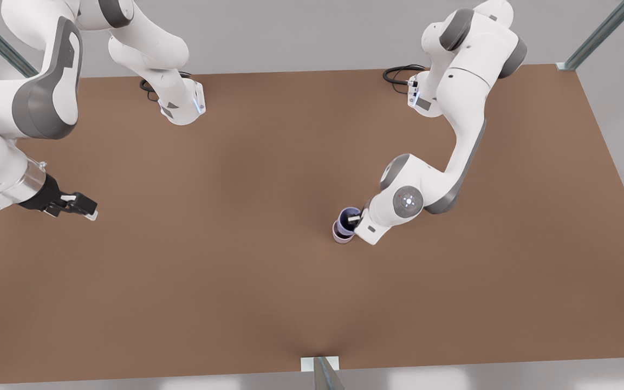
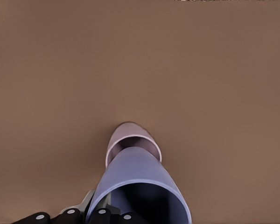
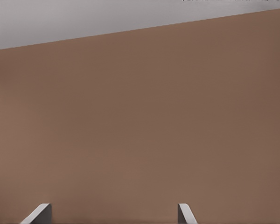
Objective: Stack the cups, with the pink cup at the bottom and the purple cup at the top
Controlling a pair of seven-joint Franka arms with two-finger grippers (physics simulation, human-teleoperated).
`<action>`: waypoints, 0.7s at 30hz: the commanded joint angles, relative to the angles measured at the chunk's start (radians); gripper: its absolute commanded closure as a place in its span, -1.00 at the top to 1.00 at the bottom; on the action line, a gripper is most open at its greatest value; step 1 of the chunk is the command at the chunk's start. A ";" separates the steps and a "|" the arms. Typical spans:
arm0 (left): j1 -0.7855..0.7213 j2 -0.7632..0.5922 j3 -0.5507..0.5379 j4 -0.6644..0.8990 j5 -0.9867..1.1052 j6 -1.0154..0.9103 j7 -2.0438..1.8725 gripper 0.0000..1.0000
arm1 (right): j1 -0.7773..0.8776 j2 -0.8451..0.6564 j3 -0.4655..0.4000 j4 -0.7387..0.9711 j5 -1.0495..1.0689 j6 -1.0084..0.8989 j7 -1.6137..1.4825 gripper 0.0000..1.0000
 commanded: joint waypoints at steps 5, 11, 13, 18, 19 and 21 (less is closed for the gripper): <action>0.000 0.027 0.000 -0.001 -0.003 0.027 -0.195 -0.57 | 0.004 0.001 0.000 0.001 0.001 0.005 -0.140 1.00; 0.000 0.040 0.000 0.001 -0.002 0.028 -0.187 -0.57 | 0.002 -0.004 0.000 0.001 -0.018 -0.001 -0.141 1.00; 0.000 0.040 0.000 0.001 -0.002 0.028 -0.186 -0.53 | 0.001 -0.004 0.000 0.001 -0.018 -0.001 -0.143 1.00; 0.000 0.040 0.000 0.001 0.000 0.028 -0.178 -0.21 | 0.002 -0.002 0.000 0.001 -0.016 0.001 -0.141 1.00; 0.000 0.042 0.000 0.001 -0.002 0.028 -0.178 -0.21 | 0.002 -0.002 0.000 0.001 -0.012 0.002 -0.141 1.00; 0.000 0.040 0.000 0.001 0.000 0.030 -0.178 -0.21 | -0.003 -0.002 0.000 0.001 -0.005 0.002 -0.141 1.00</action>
